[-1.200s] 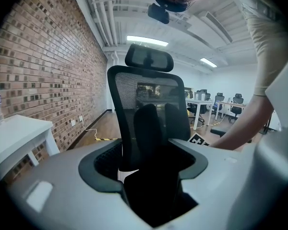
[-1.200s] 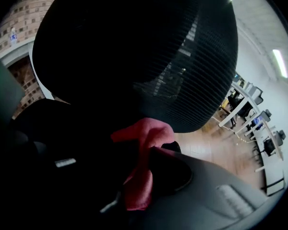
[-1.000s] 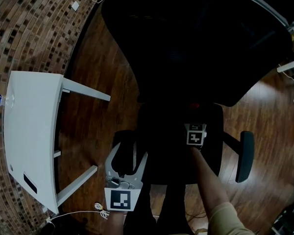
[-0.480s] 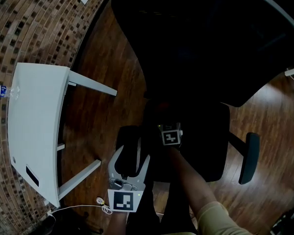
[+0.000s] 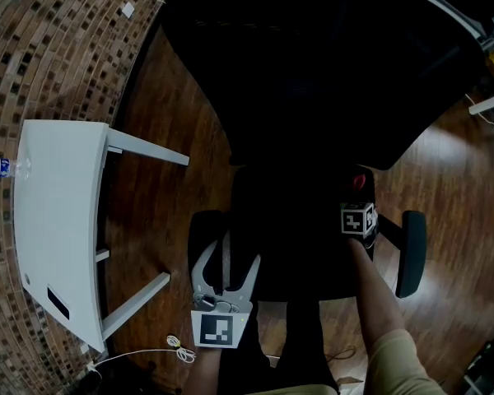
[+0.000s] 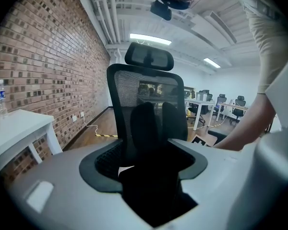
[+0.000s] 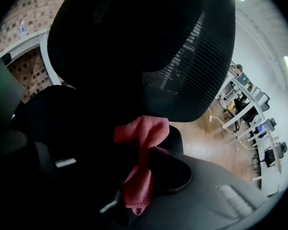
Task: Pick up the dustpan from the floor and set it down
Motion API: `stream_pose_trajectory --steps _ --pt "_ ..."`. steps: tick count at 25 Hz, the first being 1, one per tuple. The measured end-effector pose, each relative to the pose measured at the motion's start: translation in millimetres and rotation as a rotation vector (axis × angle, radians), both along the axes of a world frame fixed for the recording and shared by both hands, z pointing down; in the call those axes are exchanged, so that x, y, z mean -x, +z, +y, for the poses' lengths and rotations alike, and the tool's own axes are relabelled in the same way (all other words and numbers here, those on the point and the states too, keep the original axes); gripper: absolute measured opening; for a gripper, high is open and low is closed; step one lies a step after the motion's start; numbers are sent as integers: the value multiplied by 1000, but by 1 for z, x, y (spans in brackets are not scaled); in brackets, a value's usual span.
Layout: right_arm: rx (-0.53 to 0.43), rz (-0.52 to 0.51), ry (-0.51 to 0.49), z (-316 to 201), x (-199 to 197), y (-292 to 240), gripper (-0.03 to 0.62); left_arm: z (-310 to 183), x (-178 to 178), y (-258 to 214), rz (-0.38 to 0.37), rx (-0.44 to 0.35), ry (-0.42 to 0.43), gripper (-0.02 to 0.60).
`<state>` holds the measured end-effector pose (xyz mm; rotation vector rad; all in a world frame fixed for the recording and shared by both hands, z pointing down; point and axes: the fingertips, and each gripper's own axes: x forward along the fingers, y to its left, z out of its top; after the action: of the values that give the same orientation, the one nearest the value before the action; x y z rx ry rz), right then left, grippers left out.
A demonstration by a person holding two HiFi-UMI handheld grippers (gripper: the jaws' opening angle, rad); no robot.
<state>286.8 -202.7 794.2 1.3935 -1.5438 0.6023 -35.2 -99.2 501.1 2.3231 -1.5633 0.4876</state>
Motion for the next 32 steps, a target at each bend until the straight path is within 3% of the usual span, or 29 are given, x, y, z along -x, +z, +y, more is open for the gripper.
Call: stream_pose_trajectory --steps 3,8,11,13,16,18,20,25,27,29,32 --pt "-41 -123 23 5 32 -7 83 1 -1 -5 18 -4 -7 264" --pt "-82 -518 -162 17 213 -26 84 1 11 -17 4 -31 -21 264" --pt "-42 -706 -192 28 304 -34 84 9 9 -17 -4 -52 9 237" --pt "-8 -769 -198 32 339 -27 84 14 5 -14 -6 -58 47 232" --pt "20 -726 -261 33 355 -16 84 12 6 -14 -7 -102 72 233" --pt "21 -639 -300 29 339 -9 84 9 8 -12 7 -115 63 233" --pt "40 -499 -275 26 291 3 84 8 5 -8 37 -96 54 233" --pt "83 -172 -77 34 102 18 84 5 -31 -1 81 -68 138 260" --pt "90 -79 -47 38 44 9 84 -3 -53 1 91 -65 183 277" --pt "111 -33 -51 48 11 3 84 -12 -75 3 102 -72 212 299" --pt "107 -87 -27 58 10 4 84 -22 -90 1 120 -105 209 300"
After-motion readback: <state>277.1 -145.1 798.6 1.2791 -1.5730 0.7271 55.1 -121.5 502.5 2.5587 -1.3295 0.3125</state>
